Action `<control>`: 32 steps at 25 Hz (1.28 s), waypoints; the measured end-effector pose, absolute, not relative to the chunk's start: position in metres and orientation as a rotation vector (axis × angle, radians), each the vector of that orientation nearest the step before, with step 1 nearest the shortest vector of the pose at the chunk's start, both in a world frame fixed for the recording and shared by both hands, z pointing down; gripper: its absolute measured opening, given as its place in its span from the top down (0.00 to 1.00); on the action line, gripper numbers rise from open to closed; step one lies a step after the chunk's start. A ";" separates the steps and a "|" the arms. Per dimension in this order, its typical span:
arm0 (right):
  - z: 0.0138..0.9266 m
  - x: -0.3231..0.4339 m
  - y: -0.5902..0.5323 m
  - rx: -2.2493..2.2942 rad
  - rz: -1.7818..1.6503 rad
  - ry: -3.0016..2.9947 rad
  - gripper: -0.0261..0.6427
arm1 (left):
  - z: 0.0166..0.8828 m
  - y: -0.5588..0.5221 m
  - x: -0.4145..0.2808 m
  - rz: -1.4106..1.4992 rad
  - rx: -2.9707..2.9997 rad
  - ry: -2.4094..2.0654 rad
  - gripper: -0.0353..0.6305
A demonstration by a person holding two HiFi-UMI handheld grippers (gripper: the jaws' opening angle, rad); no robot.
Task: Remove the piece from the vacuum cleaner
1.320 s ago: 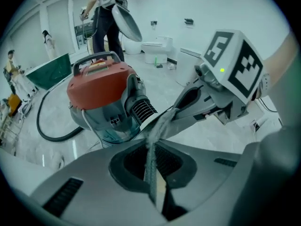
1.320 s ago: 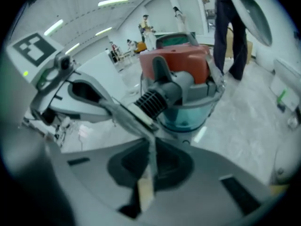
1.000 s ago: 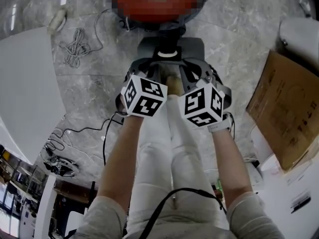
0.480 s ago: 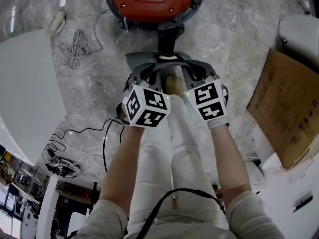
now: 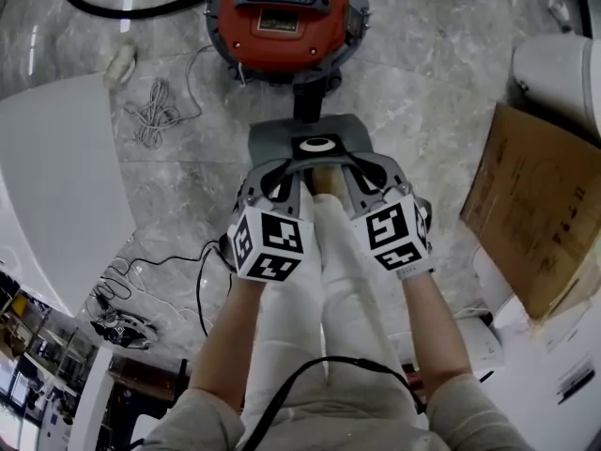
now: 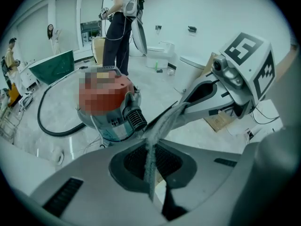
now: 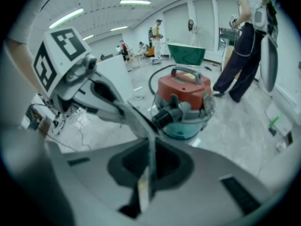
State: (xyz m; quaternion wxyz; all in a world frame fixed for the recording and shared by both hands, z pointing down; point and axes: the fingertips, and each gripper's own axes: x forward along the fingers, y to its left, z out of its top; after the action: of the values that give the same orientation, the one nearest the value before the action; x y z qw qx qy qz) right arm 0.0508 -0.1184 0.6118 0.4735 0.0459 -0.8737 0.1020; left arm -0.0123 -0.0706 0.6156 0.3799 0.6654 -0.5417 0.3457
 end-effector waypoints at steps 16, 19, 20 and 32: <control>0.457 0.055 -0.104 0.043 0.300 -2.205 0.92 | 0.463 -0.066 -0.006 0.685 1.798 -1.425 0.90; 0.432 0.055 -0.102 0.035 0.285 -2.213 0.92 | 0.436 -0.066 -0.007 0.665 1.810 -1.435 0.90; 0.425 0.056 -0.101 0.033 0.282 -2.215 0.92 | 0.429 -0.065 -0.007 0.667 1.814 -1.436 0.90; 0.357 0.060 -0.082 -0.008 0.205 -2.207 0.92 | 0.360 -0.047 -0.005 0.653 1.857 -1.429 0.90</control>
State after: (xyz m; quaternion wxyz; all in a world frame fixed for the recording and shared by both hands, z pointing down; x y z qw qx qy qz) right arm 0.0605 -0.0820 0.3571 0.4461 -0.0033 -0.8911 0.0828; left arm -0.0048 -0.0469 0.3596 0.3472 0.7158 -0.5511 0.2518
